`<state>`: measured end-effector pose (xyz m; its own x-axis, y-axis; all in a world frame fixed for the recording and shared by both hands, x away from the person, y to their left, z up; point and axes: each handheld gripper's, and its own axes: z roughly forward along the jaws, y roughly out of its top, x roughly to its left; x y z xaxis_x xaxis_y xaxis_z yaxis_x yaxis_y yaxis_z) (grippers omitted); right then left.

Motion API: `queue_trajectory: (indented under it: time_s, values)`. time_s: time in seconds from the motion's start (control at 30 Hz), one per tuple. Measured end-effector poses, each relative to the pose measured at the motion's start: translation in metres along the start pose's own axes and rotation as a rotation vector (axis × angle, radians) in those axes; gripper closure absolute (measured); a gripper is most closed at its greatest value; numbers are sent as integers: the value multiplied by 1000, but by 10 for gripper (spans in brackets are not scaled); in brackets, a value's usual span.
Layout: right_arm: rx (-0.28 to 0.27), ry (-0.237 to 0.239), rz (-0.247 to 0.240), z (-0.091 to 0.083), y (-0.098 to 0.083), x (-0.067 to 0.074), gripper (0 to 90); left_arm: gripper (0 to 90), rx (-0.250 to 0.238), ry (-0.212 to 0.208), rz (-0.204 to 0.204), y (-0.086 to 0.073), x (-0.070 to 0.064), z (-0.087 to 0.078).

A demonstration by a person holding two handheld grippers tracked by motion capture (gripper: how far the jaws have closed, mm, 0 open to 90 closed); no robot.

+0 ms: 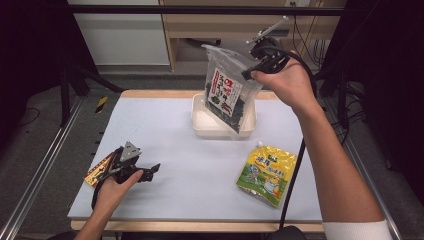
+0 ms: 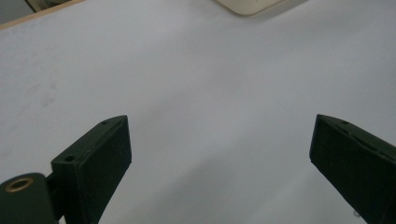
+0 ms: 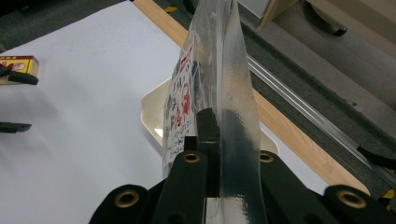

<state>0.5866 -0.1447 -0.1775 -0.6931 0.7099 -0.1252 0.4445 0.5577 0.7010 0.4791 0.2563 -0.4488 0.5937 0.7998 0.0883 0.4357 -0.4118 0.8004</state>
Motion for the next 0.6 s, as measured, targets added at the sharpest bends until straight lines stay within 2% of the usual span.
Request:
queue_trajectory:
  time_s: [0.4,0.6]
  values:
    - [-10,-21,10,8,8,-5,885,55,1,0,-7,0,2,0]
    - [-16,-27,13,20,12,-8,885,55,2,-4,-12,-1,3,1]
